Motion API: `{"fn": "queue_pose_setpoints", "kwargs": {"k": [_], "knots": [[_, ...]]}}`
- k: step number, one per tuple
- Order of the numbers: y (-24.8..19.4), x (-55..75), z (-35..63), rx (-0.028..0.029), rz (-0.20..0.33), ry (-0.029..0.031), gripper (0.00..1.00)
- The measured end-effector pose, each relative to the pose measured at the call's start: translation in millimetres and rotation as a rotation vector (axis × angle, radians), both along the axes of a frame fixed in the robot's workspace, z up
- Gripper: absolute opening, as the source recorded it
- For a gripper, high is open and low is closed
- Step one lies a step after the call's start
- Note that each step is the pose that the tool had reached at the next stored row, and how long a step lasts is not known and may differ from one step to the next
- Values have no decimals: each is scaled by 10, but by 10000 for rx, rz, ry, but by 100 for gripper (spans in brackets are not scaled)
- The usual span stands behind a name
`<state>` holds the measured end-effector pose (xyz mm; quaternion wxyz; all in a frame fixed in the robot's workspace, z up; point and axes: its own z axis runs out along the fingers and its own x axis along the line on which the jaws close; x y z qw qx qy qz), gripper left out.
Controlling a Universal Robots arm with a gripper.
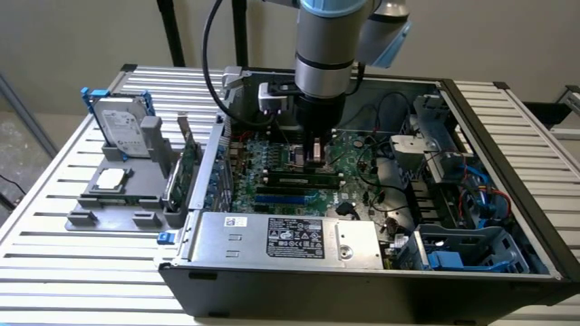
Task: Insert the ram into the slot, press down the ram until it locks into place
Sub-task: 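Press down the ram until it locks into place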
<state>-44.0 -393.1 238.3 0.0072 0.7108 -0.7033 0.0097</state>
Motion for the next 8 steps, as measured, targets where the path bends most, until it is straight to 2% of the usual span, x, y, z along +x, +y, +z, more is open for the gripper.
{"fn": "queue_pose_setpoints", "kwargs": {"k": [8], "knots": [[3,-2,-99,-17,1,52,11]]}}
